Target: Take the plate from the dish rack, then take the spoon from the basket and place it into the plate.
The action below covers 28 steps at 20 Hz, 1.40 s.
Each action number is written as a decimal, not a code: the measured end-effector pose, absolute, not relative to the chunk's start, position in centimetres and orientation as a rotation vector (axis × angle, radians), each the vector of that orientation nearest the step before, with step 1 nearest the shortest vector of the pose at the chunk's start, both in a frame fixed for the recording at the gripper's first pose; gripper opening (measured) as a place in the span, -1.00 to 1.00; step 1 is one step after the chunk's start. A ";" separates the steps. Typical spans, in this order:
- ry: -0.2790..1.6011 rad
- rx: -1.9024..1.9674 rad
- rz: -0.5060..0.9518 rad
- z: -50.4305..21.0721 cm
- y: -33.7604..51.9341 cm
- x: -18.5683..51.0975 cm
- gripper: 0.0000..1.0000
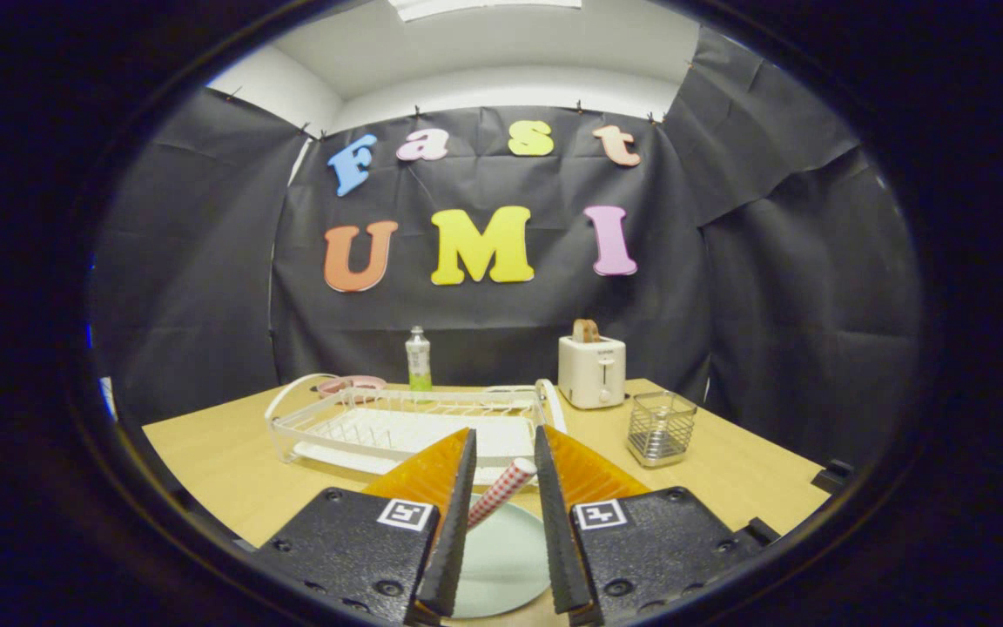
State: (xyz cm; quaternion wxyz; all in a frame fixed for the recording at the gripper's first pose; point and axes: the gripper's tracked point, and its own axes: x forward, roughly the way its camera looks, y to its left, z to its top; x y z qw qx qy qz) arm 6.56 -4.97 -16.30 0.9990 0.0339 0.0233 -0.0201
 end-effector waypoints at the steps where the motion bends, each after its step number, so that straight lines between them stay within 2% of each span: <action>1: 0.066 0.084 -0.047 -16.3 -5.6 6.5 -0.03; 3: 0.081 0.114 -0.011 -15.8 -5.8 6.2 0.16; 6: 0.081 0.125 -0.007 -14.7 -7.2 5.2 0.84; 10: 0.037 0.131 -0.017 -11.4 -8.3 3.0 0.90; 12: 0.023 0.133 0.012 -9.9 -7.9 1.5 1.00; 19: -0.005 -0.038 -0.065 -7.0 -7.9 -3.4 1.00; 28: 0.010 0.012 -0.038 -5.9 -6.8 -5.3 1.00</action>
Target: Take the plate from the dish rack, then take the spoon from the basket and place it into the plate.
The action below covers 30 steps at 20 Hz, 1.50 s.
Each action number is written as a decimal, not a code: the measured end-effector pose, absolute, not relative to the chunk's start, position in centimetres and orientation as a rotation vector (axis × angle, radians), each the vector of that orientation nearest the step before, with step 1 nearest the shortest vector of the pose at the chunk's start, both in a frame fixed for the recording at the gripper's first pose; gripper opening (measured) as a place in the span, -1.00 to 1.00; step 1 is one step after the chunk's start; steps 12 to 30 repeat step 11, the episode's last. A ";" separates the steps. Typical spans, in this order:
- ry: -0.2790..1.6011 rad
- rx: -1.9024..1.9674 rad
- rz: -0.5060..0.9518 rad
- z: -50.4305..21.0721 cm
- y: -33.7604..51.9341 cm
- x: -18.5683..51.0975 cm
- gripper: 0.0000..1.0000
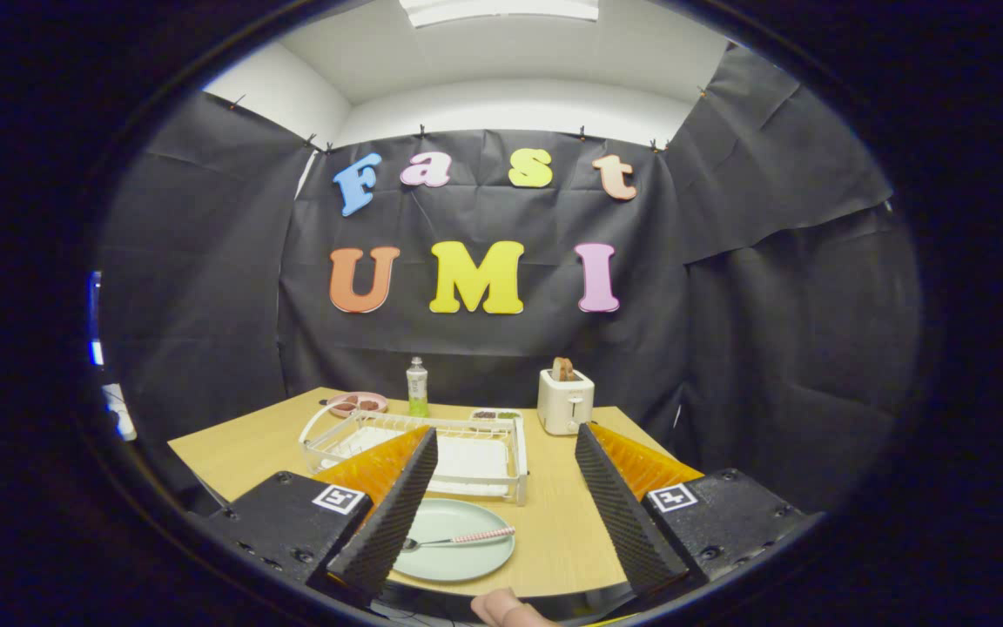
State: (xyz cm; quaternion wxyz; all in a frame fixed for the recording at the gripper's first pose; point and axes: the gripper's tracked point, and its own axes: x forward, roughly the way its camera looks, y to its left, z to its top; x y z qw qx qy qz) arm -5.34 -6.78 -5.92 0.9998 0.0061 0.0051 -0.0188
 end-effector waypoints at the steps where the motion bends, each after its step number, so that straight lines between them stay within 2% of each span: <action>1: 0.012 0.015 -0.030 -5.9 -6.8 -5.5 1.00; 30: -0.012 0.037 -0.033 -4.5 -7.6 -7.1 1.00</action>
